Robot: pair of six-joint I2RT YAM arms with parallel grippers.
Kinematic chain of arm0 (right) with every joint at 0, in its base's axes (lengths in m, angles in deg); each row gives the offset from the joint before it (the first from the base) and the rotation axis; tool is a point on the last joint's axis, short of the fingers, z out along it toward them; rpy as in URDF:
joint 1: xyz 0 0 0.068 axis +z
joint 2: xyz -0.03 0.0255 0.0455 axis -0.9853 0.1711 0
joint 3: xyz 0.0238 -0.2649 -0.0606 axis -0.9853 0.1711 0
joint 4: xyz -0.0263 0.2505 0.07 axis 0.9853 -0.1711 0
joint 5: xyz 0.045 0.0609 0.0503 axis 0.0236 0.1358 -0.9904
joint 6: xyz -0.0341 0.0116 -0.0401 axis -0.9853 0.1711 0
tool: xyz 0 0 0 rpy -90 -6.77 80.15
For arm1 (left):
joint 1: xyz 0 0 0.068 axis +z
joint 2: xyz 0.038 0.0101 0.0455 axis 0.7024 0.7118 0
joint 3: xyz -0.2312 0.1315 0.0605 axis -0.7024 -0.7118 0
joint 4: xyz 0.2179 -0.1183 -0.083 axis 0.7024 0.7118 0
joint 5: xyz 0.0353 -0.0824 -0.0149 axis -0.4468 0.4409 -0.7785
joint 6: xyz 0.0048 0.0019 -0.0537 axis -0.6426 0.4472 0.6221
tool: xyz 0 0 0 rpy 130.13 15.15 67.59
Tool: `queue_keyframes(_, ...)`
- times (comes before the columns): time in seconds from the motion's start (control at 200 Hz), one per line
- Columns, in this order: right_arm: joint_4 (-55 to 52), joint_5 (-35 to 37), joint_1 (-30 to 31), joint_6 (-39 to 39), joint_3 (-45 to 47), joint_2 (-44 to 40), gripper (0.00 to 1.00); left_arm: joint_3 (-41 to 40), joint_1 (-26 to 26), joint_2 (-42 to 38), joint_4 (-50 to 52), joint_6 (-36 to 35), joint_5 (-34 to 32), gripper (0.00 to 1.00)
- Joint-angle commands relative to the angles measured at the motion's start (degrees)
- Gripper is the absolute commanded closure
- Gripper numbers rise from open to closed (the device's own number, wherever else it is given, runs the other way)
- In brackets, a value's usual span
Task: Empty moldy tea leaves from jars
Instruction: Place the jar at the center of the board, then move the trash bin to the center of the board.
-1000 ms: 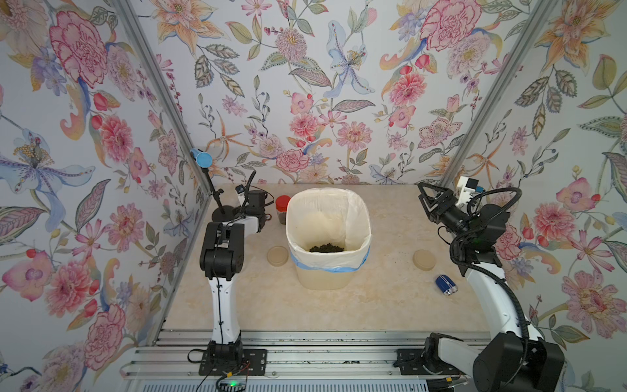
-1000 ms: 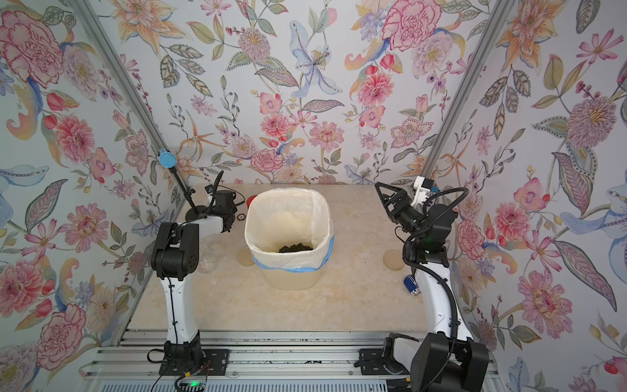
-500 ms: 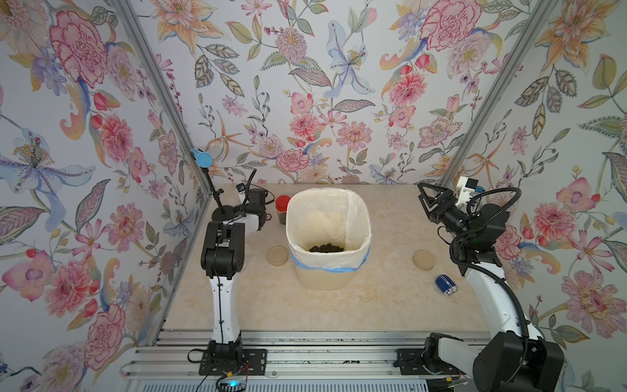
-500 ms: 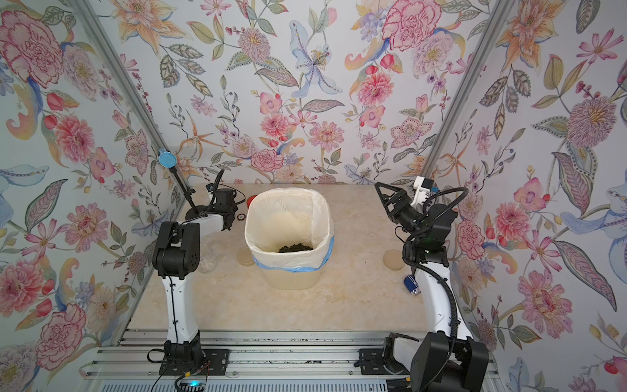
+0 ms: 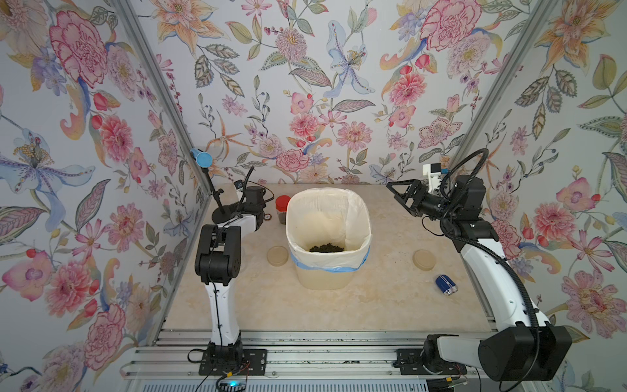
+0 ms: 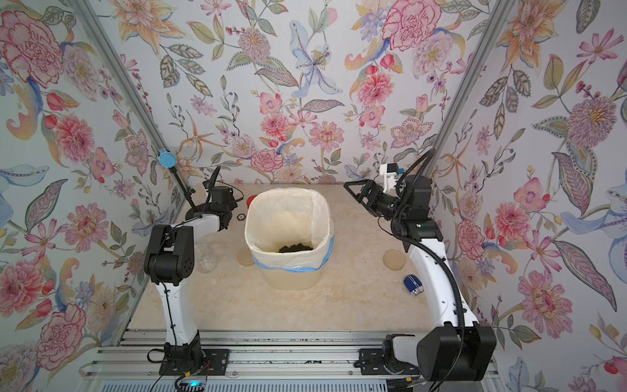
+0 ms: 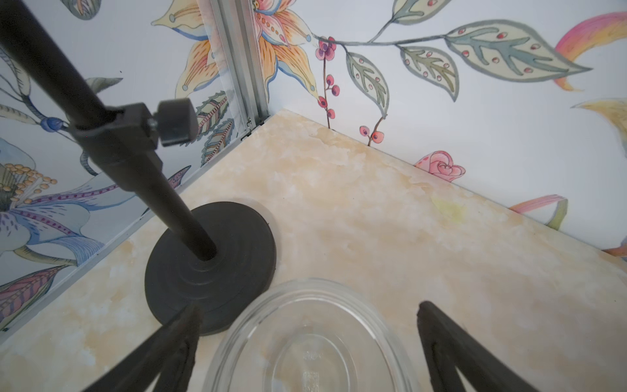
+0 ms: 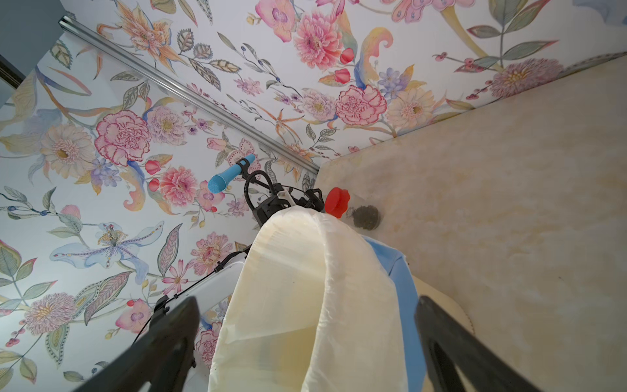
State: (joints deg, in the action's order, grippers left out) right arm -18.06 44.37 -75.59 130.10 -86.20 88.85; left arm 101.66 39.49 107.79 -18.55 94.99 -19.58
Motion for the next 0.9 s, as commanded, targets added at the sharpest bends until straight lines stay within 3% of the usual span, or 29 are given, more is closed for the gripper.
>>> queue_keyframes(0.0,-16.73,3.75,3.91,-10.22,-6.25,3.37,0.0,-2.16,0.48,-3.18,1.18,0.12,0.26,0.0)
queue_keyframes(0.19,-28.71,14.28,10.4,-17.01,-14.1,5.62,0.03,-6.02,0.02,-9.04,0.79,0.61,-0.52,0.0)
queue_keyframes(0.42,-36.57,21.91,14.28,-19.35,-19.43,8.23,0.24,-9.65,-2.29,-18.26,3.59,0.76,-0.15,0.0)
queue_keyframes(0.63,-43.48,29.78,20.01,-21.28,-26.81,13.76,0.33,-13.38,-6.41,-27.83,5.19,-1.28,-0.04,0.0)
queue_keyframes(0.891,-47.75,39.23,24.67,-22.0,-30.96,19.42,0.45,-17.08,-6.61,-36.71,5.39,-0.9,4.76,0.0)
